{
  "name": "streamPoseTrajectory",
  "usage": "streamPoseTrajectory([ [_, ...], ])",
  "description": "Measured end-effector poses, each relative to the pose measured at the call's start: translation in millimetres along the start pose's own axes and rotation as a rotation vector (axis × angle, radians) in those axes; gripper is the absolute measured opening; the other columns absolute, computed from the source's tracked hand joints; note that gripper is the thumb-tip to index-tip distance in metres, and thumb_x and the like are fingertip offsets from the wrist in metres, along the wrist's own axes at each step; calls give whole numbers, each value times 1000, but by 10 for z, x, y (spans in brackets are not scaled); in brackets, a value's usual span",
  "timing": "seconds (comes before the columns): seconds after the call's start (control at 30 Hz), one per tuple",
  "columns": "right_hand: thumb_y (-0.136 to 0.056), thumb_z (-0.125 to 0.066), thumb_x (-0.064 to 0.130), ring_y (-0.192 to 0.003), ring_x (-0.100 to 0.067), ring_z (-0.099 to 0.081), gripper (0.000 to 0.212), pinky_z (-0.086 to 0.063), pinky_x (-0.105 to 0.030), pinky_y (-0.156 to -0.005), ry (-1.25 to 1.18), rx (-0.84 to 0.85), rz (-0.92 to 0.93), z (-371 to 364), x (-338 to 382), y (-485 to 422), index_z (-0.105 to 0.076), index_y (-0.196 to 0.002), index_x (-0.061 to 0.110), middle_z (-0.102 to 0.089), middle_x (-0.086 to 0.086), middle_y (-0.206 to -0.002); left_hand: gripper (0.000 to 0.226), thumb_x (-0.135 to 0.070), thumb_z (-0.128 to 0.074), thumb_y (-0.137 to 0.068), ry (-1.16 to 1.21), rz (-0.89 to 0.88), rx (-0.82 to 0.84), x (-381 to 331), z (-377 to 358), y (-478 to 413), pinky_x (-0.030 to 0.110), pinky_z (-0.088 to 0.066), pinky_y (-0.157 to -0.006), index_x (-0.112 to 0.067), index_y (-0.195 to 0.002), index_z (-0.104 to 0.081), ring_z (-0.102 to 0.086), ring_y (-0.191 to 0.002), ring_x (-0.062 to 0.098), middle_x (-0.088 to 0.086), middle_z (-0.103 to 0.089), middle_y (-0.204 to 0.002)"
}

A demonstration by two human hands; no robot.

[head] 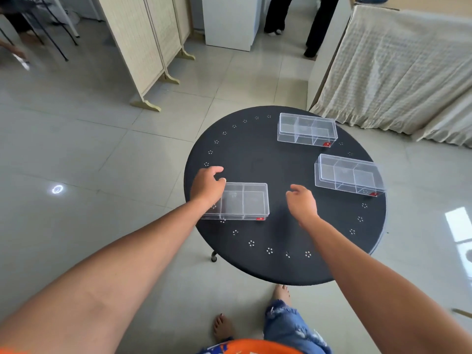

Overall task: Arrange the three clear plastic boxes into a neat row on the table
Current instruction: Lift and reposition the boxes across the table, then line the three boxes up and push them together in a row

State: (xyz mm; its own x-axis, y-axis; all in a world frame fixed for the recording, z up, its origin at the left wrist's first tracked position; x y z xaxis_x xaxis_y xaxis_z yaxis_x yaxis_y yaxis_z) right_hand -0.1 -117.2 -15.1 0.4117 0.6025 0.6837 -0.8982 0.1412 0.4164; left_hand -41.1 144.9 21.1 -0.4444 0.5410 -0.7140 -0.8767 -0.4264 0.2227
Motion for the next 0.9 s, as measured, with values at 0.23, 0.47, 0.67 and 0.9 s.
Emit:
streamPoseTrajectory([
  [0.23,-94,-41,13,-116,-35,-56,41,-43,-36,-92,26,-301,78,817,-103,-450,-66,-125,17,-60,-15,-124,36,-21,-55,-89,60,-68,179,-873,-686,-212,24,-41,-91,-26,-123,-66,-61,-114,18,-3,-68,-121],
  [0.47,-92,-48,18,-133,-35,-41,42,-30,-46,-113,160,-470,-15,1621,-406,-952,-59,-133,19,-49,-15,-139,50,-26,-61,-88,142,1,416,-1526,-1533,-403,26,-39,-98,-23,-137,-54,-54,-127,19,2,-56,-140],
  [0.67,-90,-51,21,-139,-36,-34,57,-23,-43,-113,137,-395,-186,2004,-731,-1337,-41,-146,17,-39,-15,-150,71,-30,-62,-89,148,125,562,-1780,-2145,-470,37,-32,-112,-20,-152,-31,-38,-142,23,4,-35,-158],
  [0.9,-93,-45,26,-118,-33,-58,58,-44,-39,-97,-117,-229,-279,2045,-1027,-1584,-35,-149,15,-57,-11,-137,80,-30,-61,-89,220,235,584,-1865,-2511,-462,35,-33,-108,-20,-157,-19,-42,-139,24,4,-37,-157],
])
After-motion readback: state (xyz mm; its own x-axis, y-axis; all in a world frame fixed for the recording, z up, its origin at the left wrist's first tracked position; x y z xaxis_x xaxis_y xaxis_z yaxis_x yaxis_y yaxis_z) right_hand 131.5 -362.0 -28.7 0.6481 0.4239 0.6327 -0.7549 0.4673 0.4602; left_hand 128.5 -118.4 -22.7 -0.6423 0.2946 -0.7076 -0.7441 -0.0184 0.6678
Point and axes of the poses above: each hand's wrist, its own y-axis away from the middle knuckle, its own z-axis out of the back of the hand, x = y × z, the point moved 3 cm from there along -y, towards the middle knuckle
